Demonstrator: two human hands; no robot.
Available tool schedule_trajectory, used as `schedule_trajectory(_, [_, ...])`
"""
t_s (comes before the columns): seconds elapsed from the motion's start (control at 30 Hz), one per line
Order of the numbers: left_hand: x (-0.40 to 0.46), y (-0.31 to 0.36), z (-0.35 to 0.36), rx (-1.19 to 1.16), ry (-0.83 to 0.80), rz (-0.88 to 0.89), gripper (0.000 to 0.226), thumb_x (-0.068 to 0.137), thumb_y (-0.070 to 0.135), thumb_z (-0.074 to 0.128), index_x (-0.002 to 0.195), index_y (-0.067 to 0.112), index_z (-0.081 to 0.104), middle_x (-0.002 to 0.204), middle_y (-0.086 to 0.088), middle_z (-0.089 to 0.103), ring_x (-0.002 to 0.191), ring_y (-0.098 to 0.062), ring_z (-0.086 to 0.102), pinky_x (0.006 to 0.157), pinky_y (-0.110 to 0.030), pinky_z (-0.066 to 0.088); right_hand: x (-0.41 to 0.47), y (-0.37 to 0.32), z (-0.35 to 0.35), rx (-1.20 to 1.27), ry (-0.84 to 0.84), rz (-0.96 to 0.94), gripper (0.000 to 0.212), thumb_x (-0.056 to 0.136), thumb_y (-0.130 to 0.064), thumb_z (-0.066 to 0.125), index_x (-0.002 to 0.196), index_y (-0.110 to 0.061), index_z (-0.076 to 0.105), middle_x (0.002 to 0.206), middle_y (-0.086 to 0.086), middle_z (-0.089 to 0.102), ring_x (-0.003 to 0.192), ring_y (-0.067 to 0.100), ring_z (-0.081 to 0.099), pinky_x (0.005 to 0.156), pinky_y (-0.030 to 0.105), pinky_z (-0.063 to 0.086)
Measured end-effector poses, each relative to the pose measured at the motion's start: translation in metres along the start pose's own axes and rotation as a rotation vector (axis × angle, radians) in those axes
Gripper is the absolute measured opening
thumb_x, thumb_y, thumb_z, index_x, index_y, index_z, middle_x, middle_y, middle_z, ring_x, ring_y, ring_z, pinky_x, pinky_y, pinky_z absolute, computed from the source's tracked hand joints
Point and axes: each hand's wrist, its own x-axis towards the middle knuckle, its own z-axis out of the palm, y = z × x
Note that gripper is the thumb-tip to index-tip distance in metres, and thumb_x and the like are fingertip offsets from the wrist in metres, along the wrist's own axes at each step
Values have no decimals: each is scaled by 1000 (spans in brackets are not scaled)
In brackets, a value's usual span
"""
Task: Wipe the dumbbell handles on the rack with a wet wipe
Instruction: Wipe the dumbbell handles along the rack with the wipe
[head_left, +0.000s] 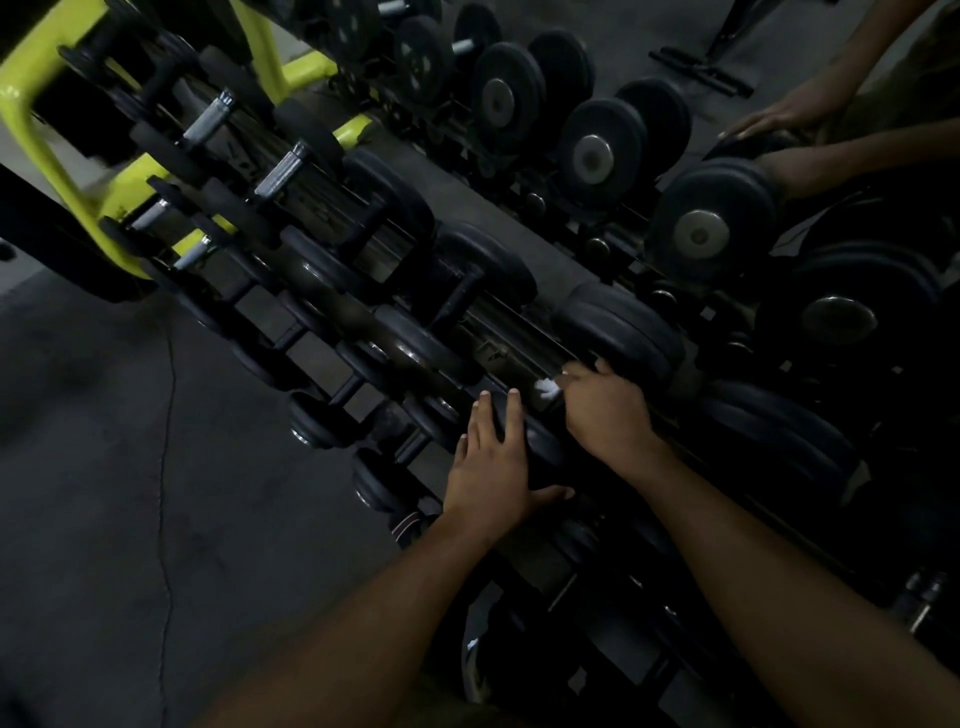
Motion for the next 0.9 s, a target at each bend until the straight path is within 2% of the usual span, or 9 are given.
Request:
schedule_trajectory(0.1, [0, -1, 0, -14, -1, 7, 133, 73, 77, 69, 158, 26, -20, 167, -16, -15, 156, -30, -6, 126, -46, 17, -7, 10, 11, 289, -90, -151, 49, 84, -13, 41, 123, -27, 67, 126, -12, 63, 108, 24, 58, 89, 35, 51])
schedule_trajectory(0.27, [0, 0, 0, -26, -3, -3, 132, 74, 76, 69, 157, 28, -21, 167, -15, -17, 156, -29, -8, 126, -46, 18, -33, 15, 15, 729, -41, -23, 32, 85, 0, 60, 112, -9, 74, 115, -3, 72, 106, 3, 64, 91, 3, 41])
schedule_trajectory(0.4, [-1, 1, 0, -31, -11, -15, 133, 73, 75, 70, 157, 29, -22, 167, -12, -18, 156, -29, -7, 124, -45, 20, -41, 12, 19, 767, -5, 177, 14, 84, -14, 64, 84, -5, 75, 82, 7, 74, 79, 16, 69, 71, 33, 52])
schedule_trajectory(0.53, [-1, 2, -2, -17, -24, -17, 133, 73, 75, 70, 156, 29, -23, 167, -13, -20, 156, -28, -8, 125, -45, 19, -39, 6, 19, 719, -108, 438, 38, 88, -34, 65, 69, -1, 67, 57, 7, 61, 55, 19, 59, 50, 31, 39])
schedule_trajectory(0.6, [0, 3, -2, -10, -33, -17, 134, 73, 76, 69, 156, 29, -25, 167, -13, -21, 156, -28, -9, 125, -44, 17, -36, 0, 24, 842, -187, 568, 37, 93, -34, 63, 72, -5, 72, 62, 6, 66, 58, 18, 61, 52, 26, 39])
schedule_trajectory(0.67, [0, 3, -2, -5, -32, -16, 134, 73, 77, 69, 155, 29, -26, 167, -12, -22, 156, -28, -10, 125, -44, 17, -31, -6, 23, 1203, -257, 702, 21, 94, -11, 58, 83, -5, 74, 79, 14, 71, 65, 21, 65, 59, 25, 47])
schedule_trajectory(0.77, [0, 2, -1, 5, -17, -17, 135, 72, 78, 69, 156, 29, -25, 167, -12, -19, 156, -28, -8, 124, -46, 22, -23, -7, 13, 1657, -347, 815, 40, 89, 14, 35, 82, -8, 69, 78, 11, 72, 62, 17, 68, 59, 24, 55])
schedule_trajectory(0.83, [0, 2, 0, 6, -15, -19, 136, 71, 79, 69, 156, 29, -24, 167, -13, -18, 156, -28, -7, 124, -46, 23, -16, 0, 14, 1841, -260, 862, 45, 85, 20, 27, 79, -6, 63, 73, 6, 74, 67, 12, 67, 66, 21, 52])
schedule_trajectory(0.9, [0, 3, 0, 11, -17, -19, 135, 71, 79, 68, 156, 28, -24, 167, -12, -18, 156, -29, -6, 123, -46, 22, -8, 8, 23, 1943, -80, 930, 39, 78, 23, 30, 84, -5, 57, 88, 18, 71, 81, 18, 60, 79, 21, 47])
